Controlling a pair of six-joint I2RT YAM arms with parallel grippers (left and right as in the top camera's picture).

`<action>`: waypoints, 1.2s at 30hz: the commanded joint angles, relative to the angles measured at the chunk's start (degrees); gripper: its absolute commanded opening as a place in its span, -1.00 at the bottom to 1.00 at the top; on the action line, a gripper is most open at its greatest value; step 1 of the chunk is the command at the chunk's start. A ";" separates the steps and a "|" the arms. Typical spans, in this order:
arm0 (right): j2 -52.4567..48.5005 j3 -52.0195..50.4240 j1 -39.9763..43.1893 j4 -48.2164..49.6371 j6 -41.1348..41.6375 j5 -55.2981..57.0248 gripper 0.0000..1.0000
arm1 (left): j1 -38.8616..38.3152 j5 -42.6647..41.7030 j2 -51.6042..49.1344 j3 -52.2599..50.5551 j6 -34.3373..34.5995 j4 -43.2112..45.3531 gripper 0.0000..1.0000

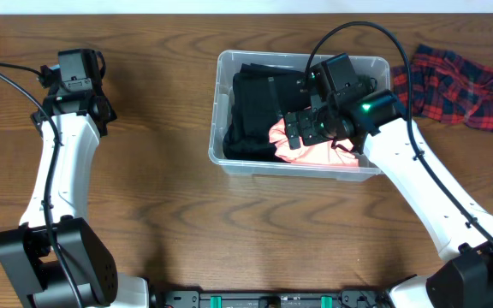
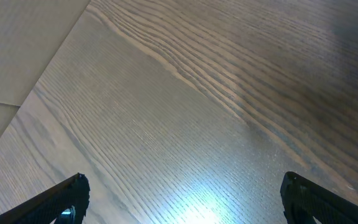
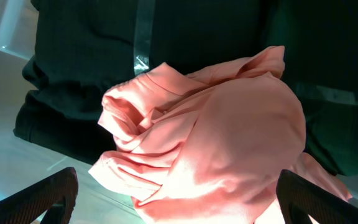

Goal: Pack container
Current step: 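Release the pink garment and press it down with the right gripper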

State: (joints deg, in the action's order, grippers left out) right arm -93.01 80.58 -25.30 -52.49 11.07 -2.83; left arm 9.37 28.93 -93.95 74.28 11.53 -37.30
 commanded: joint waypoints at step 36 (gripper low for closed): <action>-19.89 -0.37 0.87 -2.73 -1.20 1.95 0.79 | 0.22 0.92 0.74 0.79 -0.57 -0.20 0.96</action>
State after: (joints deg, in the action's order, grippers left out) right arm -110.21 81.49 -25.32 -54.52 11.00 -0.54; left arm 9.37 28.93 -93.95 74.28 11.53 -37.28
